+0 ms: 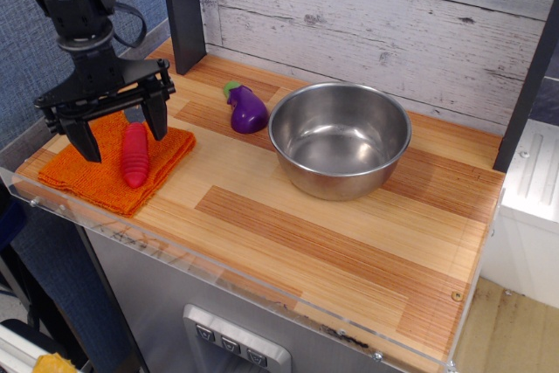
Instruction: Move the red fork to the right of the red cloth.
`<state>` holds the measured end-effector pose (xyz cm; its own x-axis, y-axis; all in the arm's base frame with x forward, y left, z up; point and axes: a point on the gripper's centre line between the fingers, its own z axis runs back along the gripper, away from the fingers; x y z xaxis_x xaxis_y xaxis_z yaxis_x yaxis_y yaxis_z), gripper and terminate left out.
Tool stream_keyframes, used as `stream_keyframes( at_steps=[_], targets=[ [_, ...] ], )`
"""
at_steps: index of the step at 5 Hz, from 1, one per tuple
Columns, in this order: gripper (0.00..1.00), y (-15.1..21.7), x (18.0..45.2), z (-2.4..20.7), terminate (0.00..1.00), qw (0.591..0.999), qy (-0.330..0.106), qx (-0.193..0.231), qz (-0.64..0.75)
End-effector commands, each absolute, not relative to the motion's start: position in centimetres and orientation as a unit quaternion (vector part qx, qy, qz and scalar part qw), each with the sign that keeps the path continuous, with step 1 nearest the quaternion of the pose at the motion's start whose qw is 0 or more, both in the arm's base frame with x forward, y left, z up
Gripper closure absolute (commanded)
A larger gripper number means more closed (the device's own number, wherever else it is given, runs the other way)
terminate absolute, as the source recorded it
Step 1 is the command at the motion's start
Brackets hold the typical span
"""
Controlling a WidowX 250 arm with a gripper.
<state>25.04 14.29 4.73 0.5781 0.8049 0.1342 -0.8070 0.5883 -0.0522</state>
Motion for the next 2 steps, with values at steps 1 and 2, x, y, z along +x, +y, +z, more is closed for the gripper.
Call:
stream_keyframes(
  at_steps=[1, 2],
  targets=[
    [0.0, 15.24, 25.01, 4.23, 0.0, 0.886, -0.078, 0.017, 0.456],
    [0.0, 15.24, 25.03, 3.76, 0.0, 0.887, -0.073, 0.018, 0.455]
  ],
)
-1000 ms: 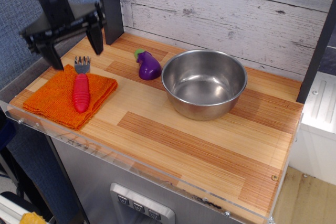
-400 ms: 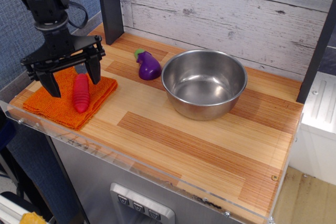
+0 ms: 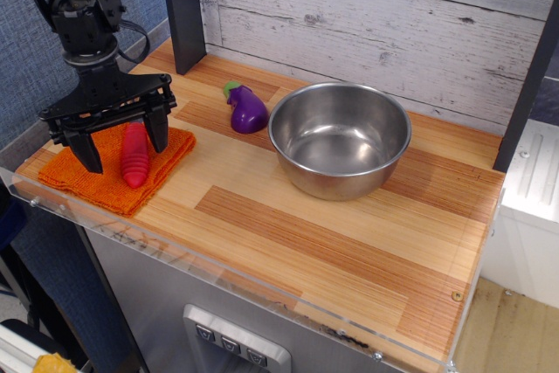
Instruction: Move the red fork to the right of the red cloth.
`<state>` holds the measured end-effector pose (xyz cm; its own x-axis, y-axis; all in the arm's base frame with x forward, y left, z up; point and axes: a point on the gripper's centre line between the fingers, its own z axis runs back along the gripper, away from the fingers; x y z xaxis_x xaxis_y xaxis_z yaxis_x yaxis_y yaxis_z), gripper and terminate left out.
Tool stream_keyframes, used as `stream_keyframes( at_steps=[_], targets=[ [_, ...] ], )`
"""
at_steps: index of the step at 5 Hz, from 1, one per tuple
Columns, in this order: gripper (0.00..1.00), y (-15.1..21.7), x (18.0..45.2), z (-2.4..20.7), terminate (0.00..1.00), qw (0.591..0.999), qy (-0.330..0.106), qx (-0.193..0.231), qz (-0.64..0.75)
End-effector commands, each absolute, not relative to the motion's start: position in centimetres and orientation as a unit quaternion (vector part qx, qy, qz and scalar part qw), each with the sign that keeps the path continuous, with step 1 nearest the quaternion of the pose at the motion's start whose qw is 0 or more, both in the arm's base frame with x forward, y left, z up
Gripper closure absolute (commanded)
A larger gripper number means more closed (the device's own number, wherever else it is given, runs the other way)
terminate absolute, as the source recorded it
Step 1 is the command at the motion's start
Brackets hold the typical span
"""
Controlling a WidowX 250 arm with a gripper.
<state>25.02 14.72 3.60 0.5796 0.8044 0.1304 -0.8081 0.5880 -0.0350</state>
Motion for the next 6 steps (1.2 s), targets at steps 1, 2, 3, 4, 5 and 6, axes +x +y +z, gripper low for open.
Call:
stream_keyframes(
  at_steps=[1, 2, 3, 4, 5, 6],
  targets=[
    [0.0, 15.26, 24.95, 3.69, 0.0, 0.888, -0.073, 0.021, 0.454],
    [0.0, 15.27, 24.79, 3.47, 0.0, 0.889, -0.072, 0.023, 0.452],
    [1.0, 15.44, 24.52, 3.33, 0.0, 0.888, -0.072, 0.028, 0.453],
    [1.0, 15.55, 24.46, 3.4, 0.0, 0.887, -0.071, 0.03, 0.456],
    [0.0, 15.64, 24.42, 3.46, 0.0, 0.884, -0.071, 0.034, 0.46],
    [0.0, 15.59, 24.36, 3.35, 0.0, 0.883, -0.071, 0.041, 0.462]
  ],
)
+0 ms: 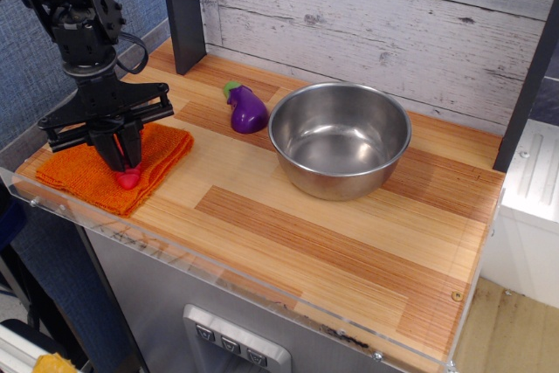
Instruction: Move the red fork to the right of the red cloth.
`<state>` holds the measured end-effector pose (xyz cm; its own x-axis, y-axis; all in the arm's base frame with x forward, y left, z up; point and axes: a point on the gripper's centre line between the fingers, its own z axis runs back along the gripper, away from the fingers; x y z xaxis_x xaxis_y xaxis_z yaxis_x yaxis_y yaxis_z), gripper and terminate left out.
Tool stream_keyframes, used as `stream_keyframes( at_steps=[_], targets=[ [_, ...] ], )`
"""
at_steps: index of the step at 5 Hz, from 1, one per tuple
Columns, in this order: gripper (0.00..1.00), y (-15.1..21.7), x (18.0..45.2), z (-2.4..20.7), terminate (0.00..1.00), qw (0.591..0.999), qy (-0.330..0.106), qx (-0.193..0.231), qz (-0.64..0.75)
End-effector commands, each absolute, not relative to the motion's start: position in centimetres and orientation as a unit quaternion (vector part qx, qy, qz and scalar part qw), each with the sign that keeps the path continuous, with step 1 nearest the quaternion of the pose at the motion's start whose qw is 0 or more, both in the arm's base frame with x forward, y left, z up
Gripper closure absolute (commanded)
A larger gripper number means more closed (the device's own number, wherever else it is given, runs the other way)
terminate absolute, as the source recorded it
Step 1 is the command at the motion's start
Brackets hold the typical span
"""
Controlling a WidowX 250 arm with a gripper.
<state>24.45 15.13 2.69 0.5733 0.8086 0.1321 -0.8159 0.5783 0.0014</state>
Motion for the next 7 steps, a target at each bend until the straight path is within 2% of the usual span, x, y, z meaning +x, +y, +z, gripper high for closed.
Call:
stream_keyframes(
  at_steps=[1, 3, 5, 6, 7],
  targets=[
    [0.0, 15.4, 24.3, 3.5, 0.0, 0.882, -0.073, 0.039, 0.463],
    [0.0, 14.9, 24.8, 3.0, 0.0, 0.883, -0.065, 0.019, 0.465],
    [0.0, 14.5, 24.9, 2.6, 0.0, 0.883, -0.068, 0.03, 0.463],
    [1.0, 14.5, 24.7, 2.5, 0.0, 0.88, -0.071, 0.029, 0.468],
    [1.0, 14.4, 24.6, 2.5, 0.0, 0.881, -0.072, 0.03, 0.467]
  ],
)
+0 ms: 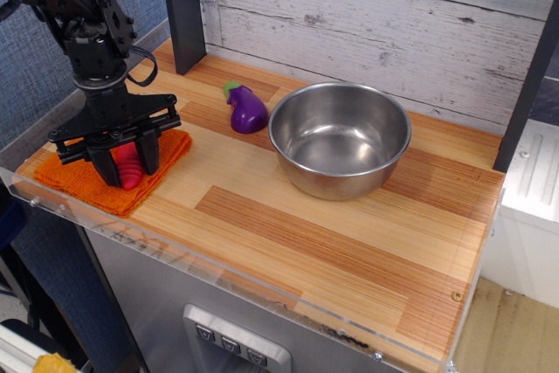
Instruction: Move the red fork to the right of the red cloth.
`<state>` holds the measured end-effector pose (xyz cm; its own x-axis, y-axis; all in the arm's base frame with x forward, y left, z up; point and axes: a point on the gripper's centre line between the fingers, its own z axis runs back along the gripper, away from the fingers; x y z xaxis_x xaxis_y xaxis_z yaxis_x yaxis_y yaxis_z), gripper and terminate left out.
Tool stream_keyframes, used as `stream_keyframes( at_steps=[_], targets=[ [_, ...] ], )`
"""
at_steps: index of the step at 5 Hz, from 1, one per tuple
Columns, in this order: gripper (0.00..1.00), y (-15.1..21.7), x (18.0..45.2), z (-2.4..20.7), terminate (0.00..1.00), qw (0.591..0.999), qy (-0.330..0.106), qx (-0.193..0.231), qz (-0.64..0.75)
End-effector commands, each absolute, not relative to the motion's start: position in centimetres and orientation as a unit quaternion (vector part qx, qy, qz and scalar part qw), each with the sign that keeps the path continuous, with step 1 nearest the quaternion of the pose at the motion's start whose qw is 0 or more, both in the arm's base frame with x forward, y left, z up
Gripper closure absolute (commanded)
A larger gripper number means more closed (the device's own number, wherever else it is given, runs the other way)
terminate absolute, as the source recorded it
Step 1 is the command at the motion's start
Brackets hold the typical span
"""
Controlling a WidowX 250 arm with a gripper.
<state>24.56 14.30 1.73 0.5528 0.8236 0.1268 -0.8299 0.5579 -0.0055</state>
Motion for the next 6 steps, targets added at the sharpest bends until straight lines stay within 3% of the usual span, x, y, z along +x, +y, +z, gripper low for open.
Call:
stream_keyframes(
  at_steps=[1, 4, 6],
  targets=[
    [1.0, 14.5, 24.5, 2.8, 0.0, 0.88, -0.074, 0.031, 0.469],
    [1.0, 16.7, 23.3, 8.2, 0.0, 0.861, -0.108, -0.001, 0.497],
    [1.0, 15.0, 22.9, 11.4, 0.0, 0.868, -0.136, -0.018, 0.477]
  ],
)
